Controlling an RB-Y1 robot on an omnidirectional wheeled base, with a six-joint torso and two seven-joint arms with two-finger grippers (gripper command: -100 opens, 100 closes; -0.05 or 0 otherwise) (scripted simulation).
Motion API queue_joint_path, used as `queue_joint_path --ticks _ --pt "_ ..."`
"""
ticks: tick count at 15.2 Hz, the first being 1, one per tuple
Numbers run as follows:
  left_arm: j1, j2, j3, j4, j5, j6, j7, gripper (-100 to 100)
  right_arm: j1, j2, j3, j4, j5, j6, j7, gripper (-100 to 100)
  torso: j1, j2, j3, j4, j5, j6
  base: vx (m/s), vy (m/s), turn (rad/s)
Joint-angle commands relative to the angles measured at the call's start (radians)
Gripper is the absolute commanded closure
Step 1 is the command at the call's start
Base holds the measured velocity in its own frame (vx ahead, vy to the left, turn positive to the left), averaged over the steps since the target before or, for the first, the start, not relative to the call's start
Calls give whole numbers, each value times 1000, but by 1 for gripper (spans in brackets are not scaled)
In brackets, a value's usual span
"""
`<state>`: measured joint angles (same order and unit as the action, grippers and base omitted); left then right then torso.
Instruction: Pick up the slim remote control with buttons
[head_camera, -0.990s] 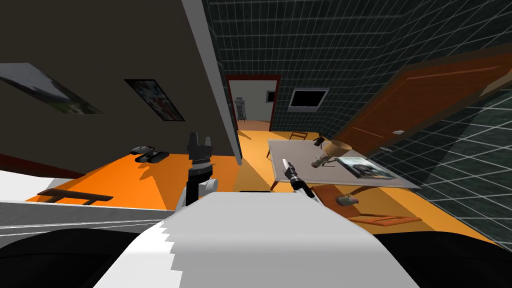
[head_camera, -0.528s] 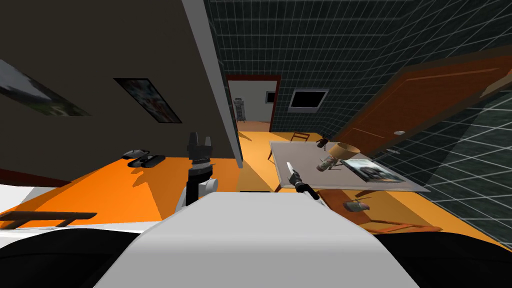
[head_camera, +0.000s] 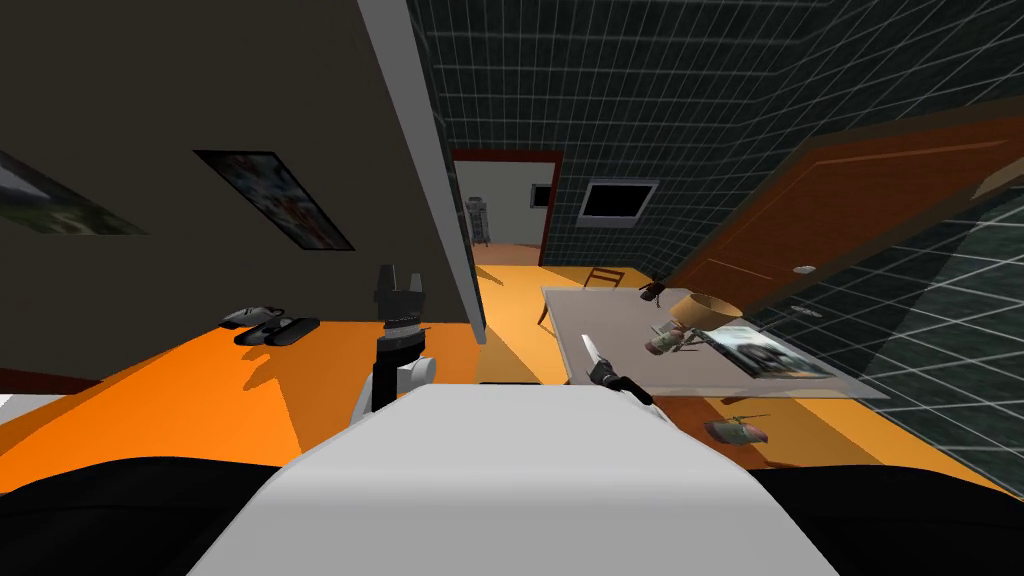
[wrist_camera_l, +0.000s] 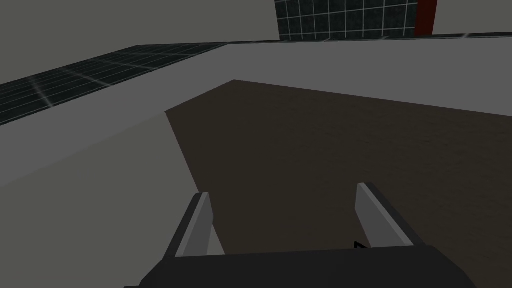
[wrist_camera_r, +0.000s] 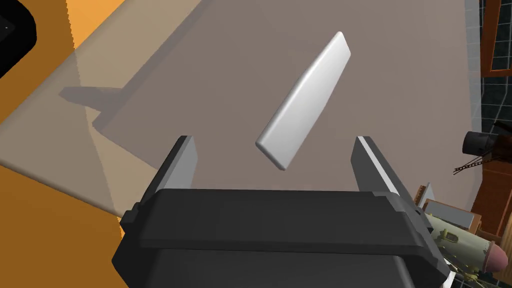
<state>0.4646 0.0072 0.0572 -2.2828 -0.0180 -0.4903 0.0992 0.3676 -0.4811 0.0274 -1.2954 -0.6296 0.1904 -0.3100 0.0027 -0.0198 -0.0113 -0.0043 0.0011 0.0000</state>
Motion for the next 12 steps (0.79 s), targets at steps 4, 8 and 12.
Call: queue_joint_path --ticks 4,8,12 --pt "0 0 0 0 0 0 0 0 -8 -27 -26 81 -59 87 -24 -100 -1 4 2 1 0 0 156 30 -13" --pt "0 0 0 0 0 0 0 0 -19 -63 -55 166 -137 162 -54 -100 -3 7 4 2 -1 0 139 17 23" --pt "0 0 0 0 0 0 0 0 -24 -79 -70 246 -181 218 -68 -100 -3 5 3 1 -1 0 178 8 30"
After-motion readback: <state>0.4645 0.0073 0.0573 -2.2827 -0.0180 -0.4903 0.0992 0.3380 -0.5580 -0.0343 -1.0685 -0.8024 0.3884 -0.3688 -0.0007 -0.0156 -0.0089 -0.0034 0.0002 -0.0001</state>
